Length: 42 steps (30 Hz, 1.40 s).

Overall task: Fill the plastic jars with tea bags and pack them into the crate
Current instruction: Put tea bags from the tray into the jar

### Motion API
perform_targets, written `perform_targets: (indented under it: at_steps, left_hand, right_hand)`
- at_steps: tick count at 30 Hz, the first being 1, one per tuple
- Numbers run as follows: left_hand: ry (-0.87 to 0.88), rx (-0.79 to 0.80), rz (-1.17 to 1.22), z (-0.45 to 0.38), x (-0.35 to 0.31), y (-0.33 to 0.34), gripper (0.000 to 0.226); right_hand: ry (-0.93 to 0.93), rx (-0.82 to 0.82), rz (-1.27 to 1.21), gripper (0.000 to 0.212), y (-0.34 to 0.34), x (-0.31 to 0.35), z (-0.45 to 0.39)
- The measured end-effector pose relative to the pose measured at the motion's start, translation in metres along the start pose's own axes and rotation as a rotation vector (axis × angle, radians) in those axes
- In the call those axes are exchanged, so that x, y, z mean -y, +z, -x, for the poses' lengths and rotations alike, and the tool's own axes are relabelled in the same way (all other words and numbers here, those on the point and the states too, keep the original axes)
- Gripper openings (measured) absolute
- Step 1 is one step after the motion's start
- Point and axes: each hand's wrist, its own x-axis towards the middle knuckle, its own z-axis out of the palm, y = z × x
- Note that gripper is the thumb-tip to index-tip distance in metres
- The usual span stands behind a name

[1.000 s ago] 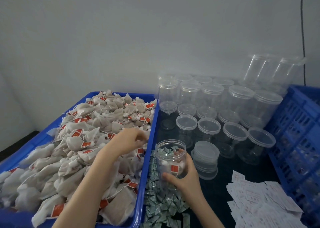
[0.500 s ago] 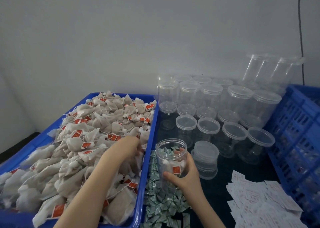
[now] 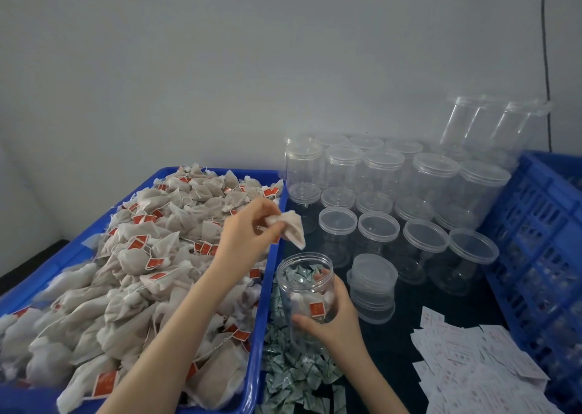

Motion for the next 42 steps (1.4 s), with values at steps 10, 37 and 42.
perform_targets:
  at_steps: [10,37,42]
  left_hand:
    - [-0.064,0.347,-0.041,-0.001,0.007,-0.003,0.017]
    - [-0.208,0.263,-0.788,-0.012,0.04,-0.012,0.026]
    - [-0.056,-0.028,-0.451,-0.012,0.022,-0.014,0.028]
  right_hand:
    - [-0.007,-0.028,-0.047,0.09,0.001,0.005,0.0]
    - [0.02,-0.037,-0.066,0.09,-0.006,0.008,-0.002]
    - [0.027,-0.03,-0.046,0.092,-0.004,0.006,-0.003]
